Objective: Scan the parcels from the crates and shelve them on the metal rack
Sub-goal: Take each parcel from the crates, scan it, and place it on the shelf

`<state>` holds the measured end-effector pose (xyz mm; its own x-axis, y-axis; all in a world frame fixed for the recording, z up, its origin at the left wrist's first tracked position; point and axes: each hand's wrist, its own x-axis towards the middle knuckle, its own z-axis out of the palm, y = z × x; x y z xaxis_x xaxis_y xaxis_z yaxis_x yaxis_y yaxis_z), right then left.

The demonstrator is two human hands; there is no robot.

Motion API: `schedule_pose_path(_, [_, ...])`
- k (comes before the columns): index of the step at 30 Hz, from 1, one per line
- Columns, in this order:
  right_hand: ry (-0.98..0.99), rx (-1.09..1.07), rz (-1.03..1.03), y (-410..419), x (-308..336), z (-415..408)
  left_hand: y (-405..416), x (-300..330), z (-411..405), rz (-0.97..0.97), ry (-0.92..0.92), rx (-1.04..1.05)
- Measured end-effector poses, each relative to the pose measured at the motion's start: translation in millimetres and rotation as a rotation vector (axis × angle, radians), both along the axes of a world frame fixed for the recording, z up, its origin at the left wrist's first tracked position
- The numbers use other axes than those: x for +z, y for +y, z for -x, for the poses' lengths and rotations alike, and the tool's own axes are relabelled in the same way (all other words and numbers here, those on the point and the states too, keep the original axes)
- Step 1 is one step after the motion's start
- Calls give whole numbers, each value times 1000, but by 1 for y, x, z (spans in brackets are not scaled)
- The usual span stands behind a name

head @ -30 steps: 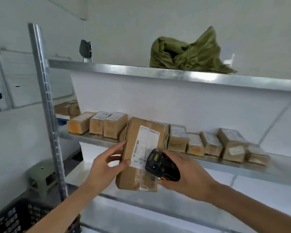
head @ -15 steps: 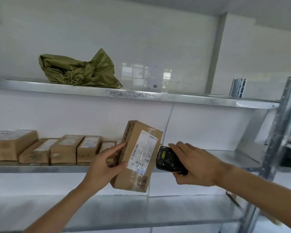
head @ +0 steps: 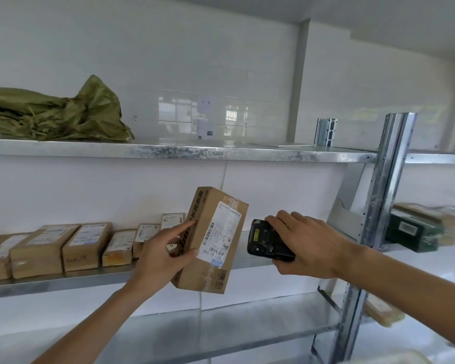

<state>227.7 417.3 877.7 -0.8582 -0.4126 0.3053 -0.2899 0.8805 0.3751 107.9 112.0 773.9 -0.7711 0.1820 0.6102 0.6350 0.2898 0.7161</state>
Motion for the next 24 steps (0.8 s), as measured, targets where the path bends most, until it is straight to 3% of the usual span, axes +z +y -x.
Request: schedule_pose_path(24, [8,-33,-76,16,-9,15,11,13,7,60,-10,22])
